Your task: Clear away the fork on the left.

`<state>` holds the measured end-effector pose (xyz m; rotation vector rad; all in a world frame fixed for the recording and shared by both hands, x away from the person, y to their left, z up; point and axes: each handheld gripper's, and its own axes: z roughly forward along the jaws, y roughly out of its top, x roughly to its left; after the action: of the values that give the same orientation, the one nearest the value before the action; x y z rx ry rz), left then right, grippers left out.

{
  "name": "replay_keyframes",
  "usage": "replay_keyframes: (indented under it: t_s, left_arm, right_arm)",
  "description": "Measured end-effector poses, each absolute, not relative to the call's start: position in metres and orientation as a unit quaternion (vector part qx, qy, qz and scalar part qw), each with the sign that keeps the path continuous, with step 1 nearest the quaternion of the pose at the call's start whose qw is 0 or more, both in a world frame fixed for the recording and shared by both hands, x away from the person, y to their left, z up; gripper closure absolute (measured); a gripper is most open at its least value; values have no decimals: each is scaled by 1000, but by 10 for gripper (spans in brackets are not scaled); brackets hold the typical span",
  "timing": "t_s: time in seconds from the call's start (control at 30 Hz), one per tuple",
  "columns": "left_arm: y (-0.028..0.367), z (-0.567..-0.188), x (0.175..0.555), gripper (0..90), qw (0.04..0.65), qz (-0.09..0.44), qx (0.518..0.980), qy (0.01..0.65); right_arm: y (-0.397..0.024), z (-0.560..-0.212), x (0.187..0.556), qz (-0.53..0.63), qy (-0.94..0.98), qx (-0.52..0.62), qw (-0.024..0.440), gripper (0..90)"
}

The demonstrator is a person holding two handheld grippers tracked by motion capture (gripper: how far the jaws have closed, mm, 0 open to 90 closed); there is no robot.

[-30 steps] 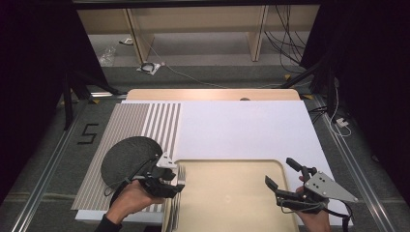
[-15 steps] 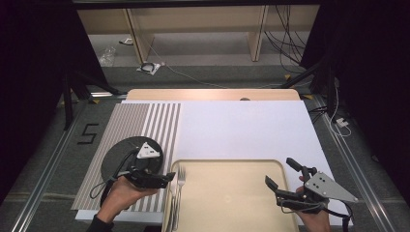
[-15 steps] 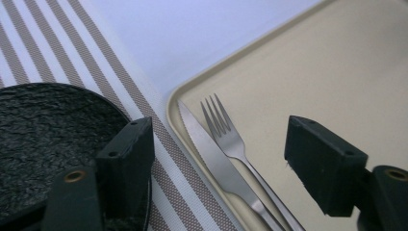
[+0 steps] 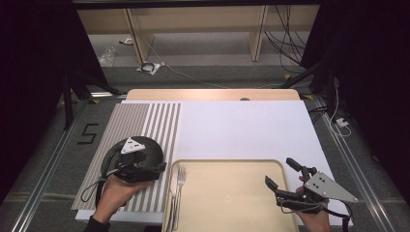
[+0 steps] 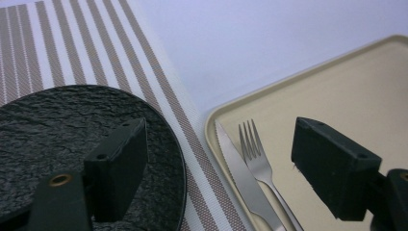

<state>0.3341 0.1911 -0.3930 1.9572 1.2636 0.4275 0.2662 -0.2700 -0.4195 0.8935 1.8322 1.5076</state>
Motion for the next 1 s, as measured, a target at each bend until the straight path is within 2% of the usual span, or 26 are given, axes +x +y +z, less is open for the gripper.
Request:
replay_keyframes:
  t_s: [0.7,1.0]
  left_arm:
    - [228,-402,327,184,406,183,682,579]
    - [243,-414,320,167,400,183,663,607]
  right_arm:
    - [-271,-420,267,568,690,336,298,136]
    - [-271,-421,267,567,690,337,298,137]
